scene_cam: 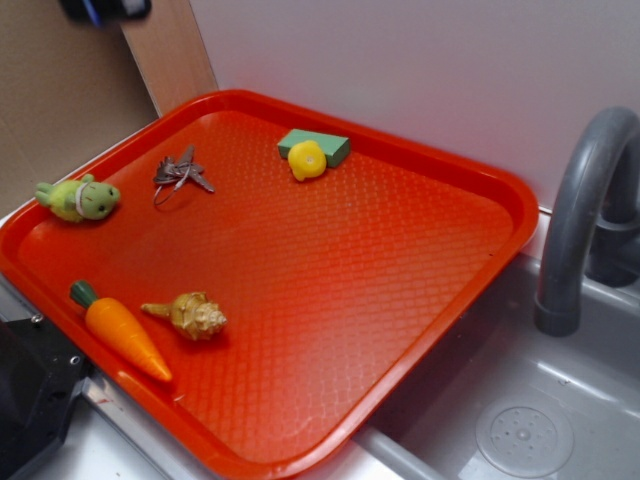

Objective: Grab the silver keys.

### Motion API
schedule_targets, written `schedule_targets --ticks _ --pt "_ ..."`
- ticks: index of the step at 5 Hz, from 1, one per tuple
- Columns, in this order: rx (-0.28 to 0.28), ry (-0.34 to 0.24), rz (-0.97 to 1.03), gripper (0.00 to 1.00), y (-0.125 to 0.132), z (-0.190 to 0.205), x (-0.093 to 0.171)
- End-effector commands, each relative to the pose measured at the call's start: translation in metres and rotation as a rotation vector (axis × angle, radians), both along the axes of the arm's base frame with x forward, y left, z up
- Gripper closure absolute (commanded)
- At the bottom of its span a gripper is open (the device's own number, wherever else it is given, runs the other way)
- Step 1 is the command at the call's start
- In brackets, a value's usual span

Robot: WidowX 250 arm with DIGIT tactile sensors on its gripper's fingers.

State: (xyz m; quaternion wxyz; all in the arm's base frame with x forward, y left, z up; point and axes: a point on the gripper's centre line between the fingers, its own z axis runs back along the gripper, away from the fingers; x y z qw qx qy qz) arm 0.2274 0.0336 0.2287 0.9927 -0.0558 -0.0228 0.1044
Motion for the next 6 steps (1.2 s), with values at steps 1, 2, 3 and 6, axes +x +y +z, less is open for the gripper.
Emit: schedule_targets --ticks 1,2,3,6 --pt "0.083 -0.055 0.011 0.00 0.030 -0.017 0.013" --pt "0.183 -0.079 0.061 0.00 0.039 -0.048 0.017" --pt "0.239 -0.026 0.118 0.00 0.054 -0.076 0.023" --pt "0.280 0.075 0.250 0.00 0.060 -0.122 0.012"
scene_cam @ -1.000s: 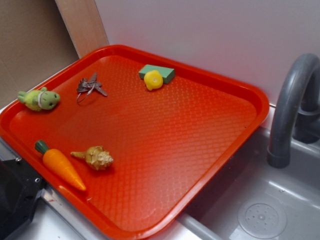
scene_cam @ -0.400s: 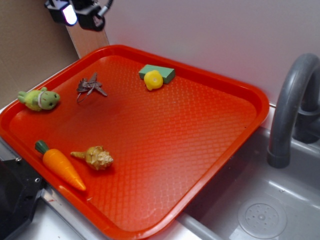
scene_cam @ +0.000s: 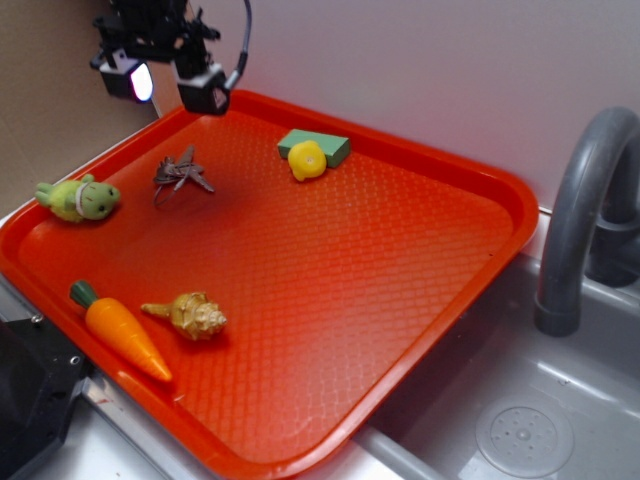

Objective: Grab the silver keys.

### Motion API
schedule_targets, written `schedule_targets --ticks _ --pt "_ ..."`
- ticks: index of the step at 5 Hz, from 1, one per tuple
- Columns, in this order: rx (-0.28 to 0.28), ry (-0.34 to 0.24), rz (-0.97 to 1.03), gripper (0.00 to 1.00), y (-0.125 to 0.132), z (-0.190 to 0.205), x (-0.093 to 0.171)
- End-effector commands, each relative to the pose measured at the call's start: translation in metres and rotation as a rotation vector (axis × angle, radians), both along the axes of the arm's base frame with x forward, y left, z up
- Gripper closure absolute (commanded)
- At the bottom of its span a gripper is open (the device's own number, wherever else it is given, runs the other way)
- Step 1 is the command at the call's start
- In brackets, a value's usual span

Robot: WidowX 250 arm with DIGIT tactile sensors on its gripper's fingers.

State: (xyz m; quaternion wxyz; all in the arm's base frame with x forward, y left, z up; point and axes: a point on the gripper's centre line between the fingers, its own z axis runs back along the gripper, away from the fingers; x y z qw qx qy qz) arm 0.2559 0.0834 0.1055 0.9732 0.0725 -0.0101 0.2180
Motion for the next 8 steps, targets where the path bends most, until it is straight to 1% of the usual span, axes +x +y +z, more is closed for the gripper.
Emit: schedule_targets --ticks 1,2,3,4,5,6,7,8 --pt "0.017 0.039 0.035 0.00 0.013 -0.018 -0.015" --pt "-0.006 0.081 0.069 0.00 0.025 -0.033 -0.010" --pt "-0.148 0.092 0.042 0.00 0.028 -0.049 -0.025" --pt "-0.158 0.083 0.034 0.00 0.027 -0.048 -0.049" --pt "-0.143 0.090 0.014 0.24 0.019 -0.044 -0.069" --pt "-0.090 0.113 0.014 0.05 0.012 -0.051 -0.072" --pt "-0.066 0.102 -0.006 0.00 0.009 -0.051 -0.067" --pt "-0.115 0.047 -0.061 0.00 0.006 -0.038 -0.078"
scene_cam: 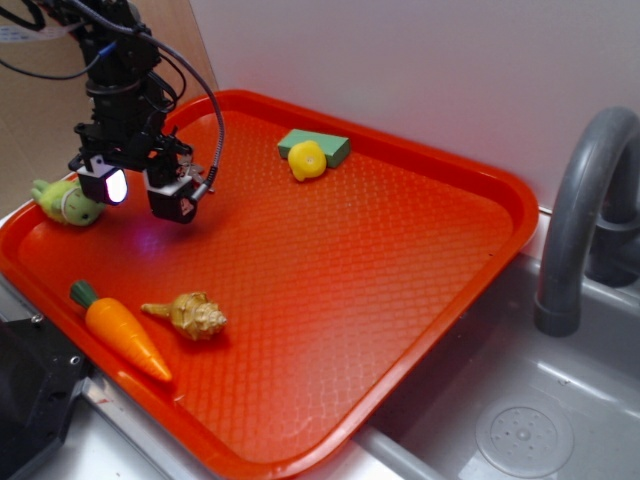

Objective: Grab the silver keys.

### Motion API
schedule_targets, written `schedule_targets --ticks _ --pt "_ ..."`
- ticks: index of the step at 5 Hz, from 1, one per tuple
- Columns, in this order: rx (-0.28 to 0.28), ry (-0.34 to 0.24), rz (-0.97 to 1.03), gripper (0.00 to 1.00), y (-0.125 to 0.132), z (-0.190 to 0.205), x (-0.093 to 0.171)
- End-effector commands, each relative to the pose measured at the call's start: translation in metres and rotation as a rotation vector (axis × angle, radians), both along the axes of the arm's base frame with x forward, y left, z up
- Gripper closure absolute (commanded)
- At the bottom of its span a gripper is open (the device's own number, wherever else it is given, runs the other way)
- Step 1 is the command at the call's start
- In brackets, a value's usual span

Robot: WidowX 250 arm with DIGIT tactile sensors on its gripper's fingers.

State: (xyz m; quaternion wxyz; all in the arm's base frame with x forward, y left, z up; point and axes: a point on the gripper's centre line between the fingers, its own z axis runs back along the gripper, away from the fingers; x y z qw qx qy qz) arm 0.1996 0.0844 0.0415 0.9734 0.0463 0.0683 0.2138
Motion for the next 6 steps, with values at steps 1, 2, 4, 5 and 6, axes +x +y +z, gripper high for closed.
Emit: schedule_targets --ticks 1,2,4,5,6 --pt "0.026 -0.142 -0.049 0.00 0.006 0.029 -0.020" --pt "0.007 -0.139 -0.020 0.00 0.013 0.030 -0.012" --pt "-0.041 -0.140 -0.042 0.00 0.012 0.030 0.003" --pt "-0.039 -0.124 -0.035 0.00 0.008 0.025 0.010" --pt "-0.024 -0.109 -0.026 0.00 0.009 0.018 0.017"
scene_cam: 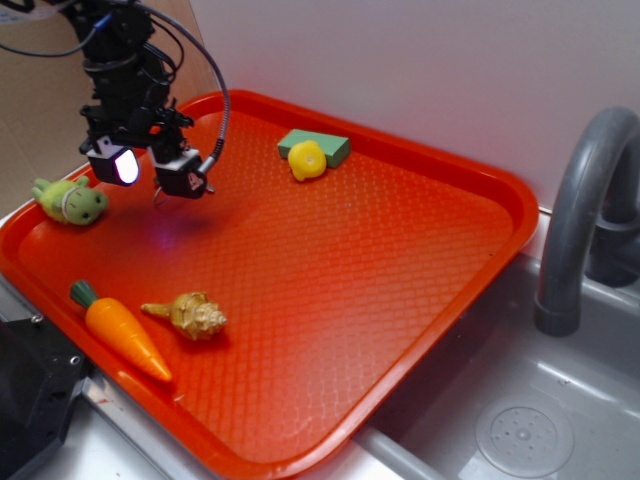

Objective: Grab the silver keys.

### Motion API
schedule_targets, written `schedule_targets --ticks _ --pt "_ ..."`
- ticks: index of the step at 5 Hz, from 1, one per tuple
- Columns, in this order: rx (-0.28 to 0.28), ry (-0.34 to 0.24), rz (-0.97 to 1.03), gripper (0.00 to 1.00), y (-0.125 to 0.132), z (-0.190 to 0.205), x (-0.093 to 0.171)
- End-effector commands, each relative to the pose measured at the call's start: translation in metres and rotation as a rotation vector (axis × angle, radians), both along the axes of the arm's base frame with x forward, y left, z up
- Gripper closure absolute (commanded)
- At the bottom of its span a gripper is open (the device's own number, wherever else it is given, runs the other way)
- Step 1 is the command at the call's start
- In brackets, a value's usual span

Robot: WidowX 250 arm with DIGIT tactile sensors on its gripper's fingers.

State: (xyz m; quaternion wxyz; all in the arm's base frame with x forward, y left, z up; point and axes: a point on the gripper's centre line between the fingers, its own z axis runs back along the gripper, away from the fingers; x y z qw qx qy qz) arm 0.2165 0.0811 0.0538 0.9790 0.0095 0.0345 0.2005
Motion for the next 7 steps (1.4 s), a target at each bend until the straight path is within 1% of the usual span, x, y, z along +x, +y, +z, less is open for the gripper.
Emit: schedule_targets --ticks 1,2,3,4,6,7 --pt "0.042 -0.015 0.019 0.00 0.015 -0.001 0.008" --pt "0.036 0.002 0.039 0.00 0.024 -0.007 0.013" --pt "0.034 0.023 0.051 0.75 0.029 -0.013 0.013" --pt "0.036 0.028 0.065 1.00 0.032 -0.014 0.014" --pt "0.030 0.023 0.066 1.00 0.033 -0.008 0.018" --pt "-0.012 0.025 0.021 1.00 0.026 0.024 0.016"
